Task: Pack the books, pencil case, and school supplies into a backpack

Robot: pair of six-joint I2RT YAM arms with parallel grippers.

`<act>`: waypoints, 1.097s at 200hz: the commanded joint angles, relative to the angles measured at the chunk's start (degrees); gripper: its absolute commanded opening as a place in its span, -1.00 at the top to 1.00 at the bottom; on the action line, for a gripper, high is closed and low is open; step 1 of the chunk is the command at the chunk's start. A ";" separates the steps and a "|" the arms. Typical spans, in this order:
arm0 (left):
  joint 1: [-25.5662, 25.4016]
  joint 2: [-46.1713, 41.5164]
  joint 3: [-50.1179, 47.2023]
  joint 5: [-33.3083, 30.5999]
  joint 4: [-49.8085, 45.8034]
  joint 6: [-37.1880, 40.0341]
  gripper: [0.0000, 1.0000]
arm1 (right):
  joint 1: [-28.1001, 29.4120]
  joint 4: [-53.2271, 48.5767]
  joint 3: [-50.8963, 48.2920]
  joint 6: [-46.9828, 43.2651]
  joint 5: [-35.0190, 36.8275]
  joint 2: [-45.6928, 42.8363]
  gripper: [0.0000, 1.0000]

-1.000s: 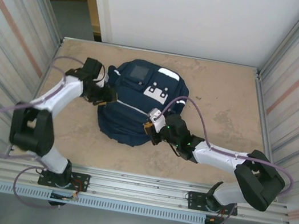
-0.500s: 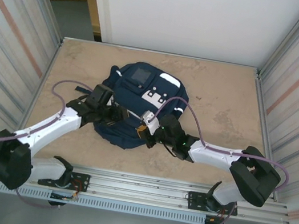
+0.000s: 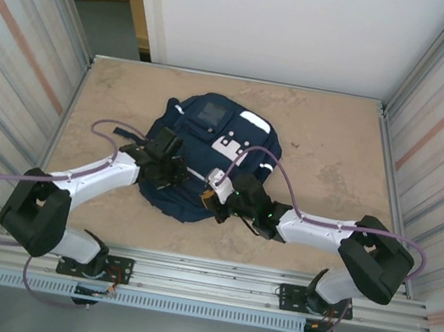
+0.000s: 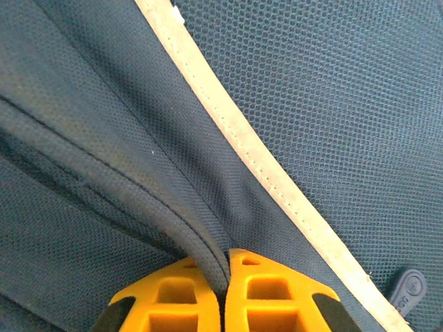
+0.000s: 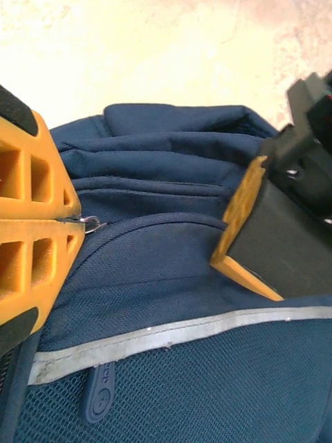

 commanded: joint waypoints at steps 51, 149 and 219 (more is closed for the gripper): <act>7.27 -0.26 7.91 10.78 -10.09 23.24 1.00 | -9.83 -3.06 -2.98 -6.56 2.44 -3.78 1.00; 8.86 5.32 15.07 17.76 -13.90 37.25 1.00 | -14.06 4.51 -2.89 -5.30 0.63 -1.93 0.90; 9.06 -9.13 14.90 6.72 -14.02 35.17 -0.97 | -20.60 -6.61 -13.22 5.31 20.12 -35.69 -0.98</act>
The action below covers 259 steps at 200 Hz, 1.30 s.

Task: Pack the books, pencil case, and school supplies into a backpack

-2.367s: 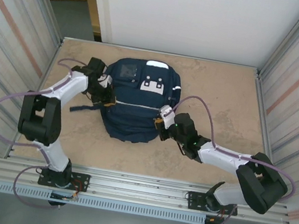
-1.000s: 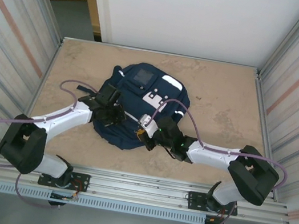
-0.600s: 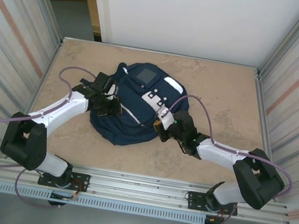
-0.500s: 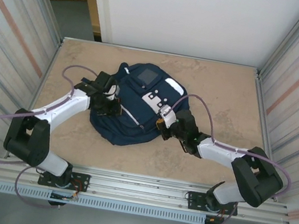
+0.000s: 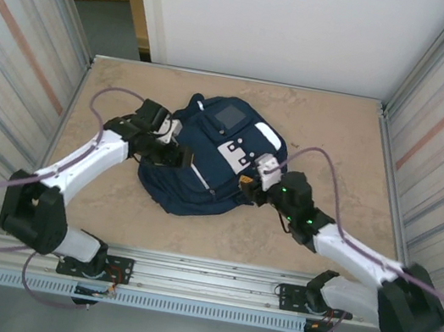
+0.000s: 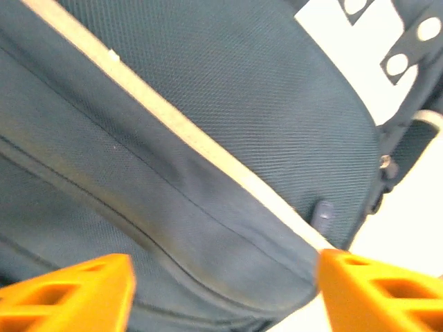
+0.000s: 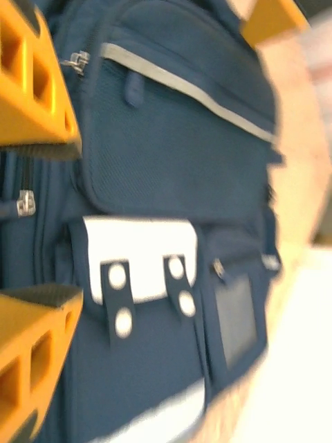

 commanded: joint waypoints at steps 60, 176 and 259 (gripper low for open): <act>1.77 -16.70 -24.09 -29.52 35.49 22.11 -0.97 | -19.79 -12.00 -11.96 10.43 23.12 -27.22 -0.98; 22.18 -8.71 -45.56 -7.75 80.22 27.22 -0.97 | -35.24 20.97 -9.63 6.69 0.05 13.07 -0.98; 21.02 9.84 -38.23 -11.59 86.85 26.38 -0.97 | -36.18 34.00 -7.22 5.14 7.23 28.72 -0.98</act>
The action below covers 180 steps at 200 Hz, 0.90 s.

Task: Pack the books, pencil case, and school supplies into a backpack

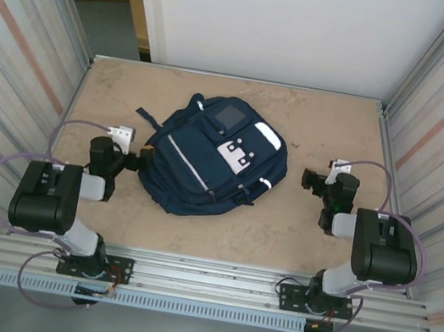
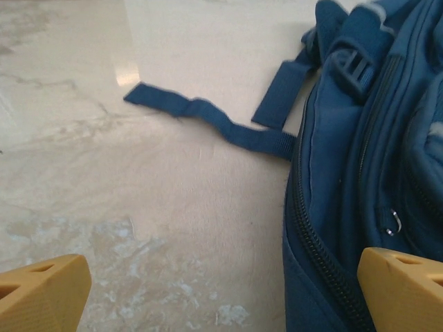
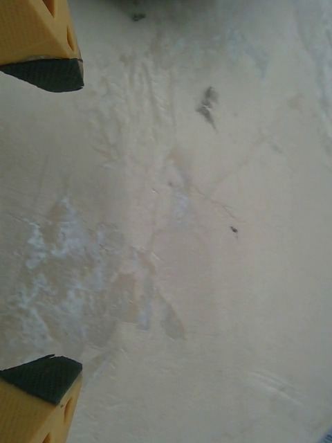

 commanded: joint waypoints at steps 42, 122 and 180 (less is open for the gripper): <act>-3.32 0.08 4.09 -9.04 -1.50 0.62 -0.97 | -1.74 -1.32 2.92 2.29 -0.79 -0.40 -0.98; -3.38 -0.25 4.16 -9.02 -2.46 0.49 -0.97 | -1.74 -1.91 3.39 2.02 -1.06 -0.17 -0.98; -3.40 -0.20 4.18 -9.05 -2.52 0.54 -0.97 | -1.88 -1.93 3.44 2.15 -1.34 -0.11 -0.98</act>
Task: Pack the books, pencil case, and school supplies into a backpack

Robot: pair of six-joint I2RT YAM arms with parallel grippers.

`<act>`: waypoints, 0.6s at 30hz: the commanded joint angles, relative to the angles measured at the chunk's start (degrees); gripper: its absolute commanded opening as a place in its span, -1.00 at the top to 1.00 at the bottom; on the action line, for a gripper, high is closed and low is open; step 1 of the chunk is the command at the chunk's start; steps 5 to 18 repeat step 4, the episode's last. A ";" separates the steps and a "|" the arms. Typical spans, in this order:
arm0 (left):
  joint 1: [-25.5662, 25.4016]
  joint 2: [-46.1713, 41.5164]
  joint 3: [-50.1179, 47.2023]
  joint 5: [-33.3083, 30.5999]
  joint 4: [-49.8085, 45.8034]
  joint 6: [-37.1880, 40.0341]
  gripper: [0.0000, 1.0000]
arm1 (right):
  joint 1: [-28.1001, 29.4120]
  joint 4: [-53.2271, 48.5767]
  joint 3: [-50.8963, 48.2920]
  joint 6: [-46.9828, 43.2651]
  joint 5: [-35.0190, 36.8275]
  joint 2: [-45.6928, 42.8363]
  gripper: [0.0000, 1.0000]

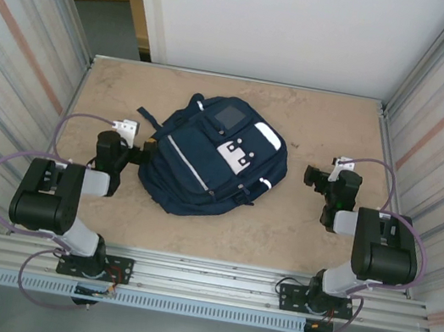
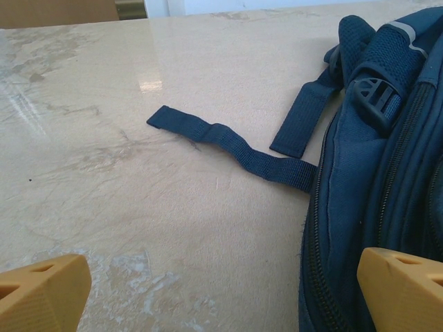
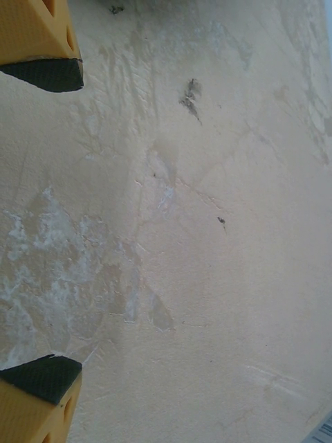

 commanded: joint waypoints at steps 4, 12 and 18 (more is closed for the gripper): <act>-0.34 -0.48 0.58 -1.09 -0.25 0.51 -0.97 | 0.07 0.08 0.97 0.78 -0.35 -0.31 -0.98; -0.34 -0.48 0.58 -1.09 -0.25 0.51 -0.97 | 0.07 0.08 0.97 0.78 -0.35 -0.31 -0.98; -0.34 -0.48 0.58 -1.09 -0.25 0.51 -0.97 | 0.07 0.08 0.97 0.78 -0.35 -0.31 -0.98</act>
